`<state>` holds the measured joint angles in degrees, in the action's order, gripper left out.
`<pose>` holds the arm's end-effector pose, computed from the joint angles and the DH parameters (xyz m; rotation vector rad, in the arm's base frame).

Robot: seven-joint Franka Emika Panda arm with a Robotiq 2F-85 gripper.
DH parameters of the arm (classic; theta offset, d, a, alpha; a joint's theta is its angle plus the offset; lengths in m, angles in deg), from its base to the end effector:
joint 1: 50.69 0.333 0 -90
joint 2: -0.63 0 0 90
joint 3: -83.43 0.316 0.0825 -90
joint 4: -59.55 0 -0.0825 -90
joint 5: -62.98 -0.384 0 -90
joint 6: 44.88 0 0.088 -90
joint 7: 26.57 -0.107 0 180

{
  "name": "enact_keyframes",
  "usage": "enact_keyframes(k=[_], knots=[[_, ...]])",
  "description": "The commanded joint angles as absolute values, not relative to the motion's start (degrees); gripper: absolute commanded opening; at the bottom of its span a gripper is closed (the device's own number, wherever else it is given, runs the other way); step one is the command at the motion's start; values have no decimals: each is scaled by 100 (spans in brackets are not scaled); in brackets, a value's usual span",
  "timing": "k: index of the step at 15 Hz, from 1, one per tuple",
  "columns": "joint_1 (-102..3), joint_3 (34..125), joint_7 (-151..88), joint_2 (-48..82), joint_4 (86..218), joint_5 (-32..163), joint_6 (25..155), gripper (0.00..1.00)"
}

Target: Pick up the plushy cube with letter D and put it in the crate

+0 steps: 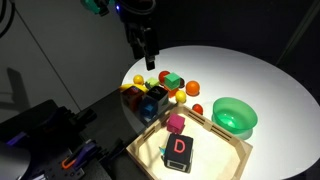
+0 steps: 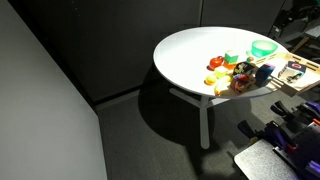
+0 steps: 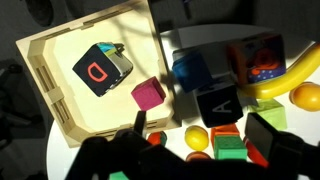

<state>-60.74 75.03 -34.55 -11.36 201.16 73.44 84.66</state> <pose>0.4270 -0.1472 0.3700 2.9878 -0.5153 -0.0177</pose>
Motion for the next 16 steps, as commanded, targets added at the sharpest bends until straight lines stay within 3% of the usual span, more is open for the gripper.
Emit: enact_keyframes(k=[1,11,16], knots=[[-5956,7607,-3237,-1300,19874,7120,7716,100],[-5536,7674,-1903,-1944,19800,6689,6422,100],[-5426,7729,-1590,-2424,20027,6797,6514,100]])
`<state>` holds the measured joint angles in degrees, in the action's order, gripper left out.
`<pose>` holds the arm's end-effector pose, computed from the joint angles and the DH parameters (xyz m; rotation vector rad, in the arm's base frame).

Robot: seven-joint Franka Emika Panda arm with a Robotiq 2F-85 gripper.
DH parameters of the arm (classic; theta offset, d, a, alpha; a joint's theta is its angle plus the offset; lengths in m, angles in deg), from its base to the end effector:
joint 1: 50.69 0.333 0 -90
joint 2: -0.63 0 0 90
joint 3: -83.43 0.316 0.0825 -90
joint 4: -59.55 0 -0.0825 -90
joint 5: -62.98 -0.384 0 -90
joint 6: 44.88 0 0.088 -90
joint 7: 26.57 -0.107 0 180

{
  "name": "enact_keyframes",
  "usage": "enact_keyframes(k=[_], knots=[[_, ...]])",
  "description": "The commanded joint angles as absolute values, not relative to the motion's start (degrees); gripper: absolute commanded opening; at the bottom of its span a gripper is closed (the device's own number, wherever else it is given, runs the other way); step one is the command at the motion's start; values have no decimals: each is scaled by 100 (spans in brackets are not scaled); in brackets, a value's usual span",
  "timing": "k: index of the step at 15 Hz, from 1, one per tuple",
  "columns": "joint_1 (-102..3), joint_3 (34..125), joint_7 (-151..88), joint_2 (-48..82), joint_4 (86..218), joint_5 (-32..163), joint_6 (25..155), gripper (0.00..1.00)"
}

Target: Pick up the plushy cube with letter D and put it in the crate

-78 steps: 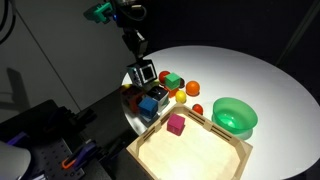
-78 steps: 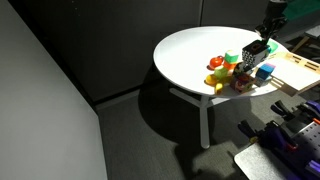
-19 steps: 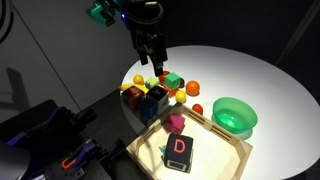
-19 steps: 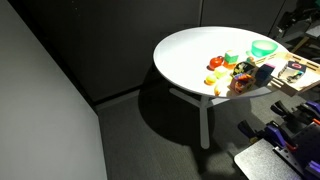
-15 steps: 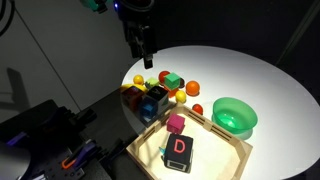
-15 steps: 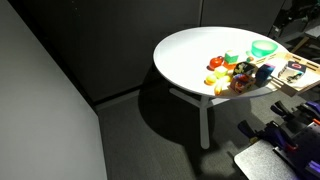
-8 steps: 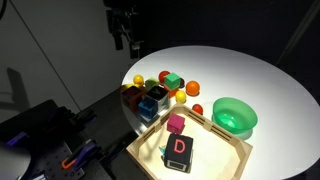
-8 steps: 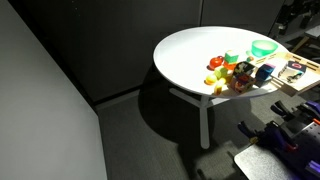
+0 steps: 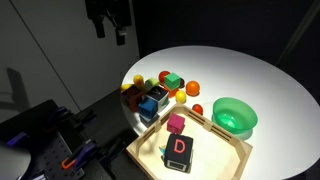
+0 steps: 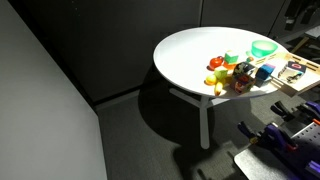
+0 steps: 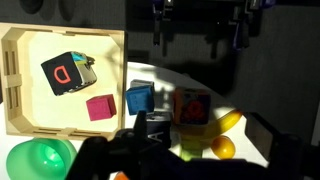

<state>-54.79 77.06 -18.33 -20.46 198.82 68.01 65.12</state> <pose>0.4048 -0.0819 0.4295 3.1160 0.0115 -0.2319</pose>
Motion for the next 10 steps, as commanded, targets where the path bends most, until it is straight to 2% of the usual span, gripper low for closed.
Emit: enact_keyframes(k=[1,5,10], knots=[[-5407,7744,-1563,-2540,20099,6806,6604,100],[-5365,7800,-1635,-2837,20249,6804,6828,100],[-5379,7790,-1680,-2583,20098,6799,6692,100]])
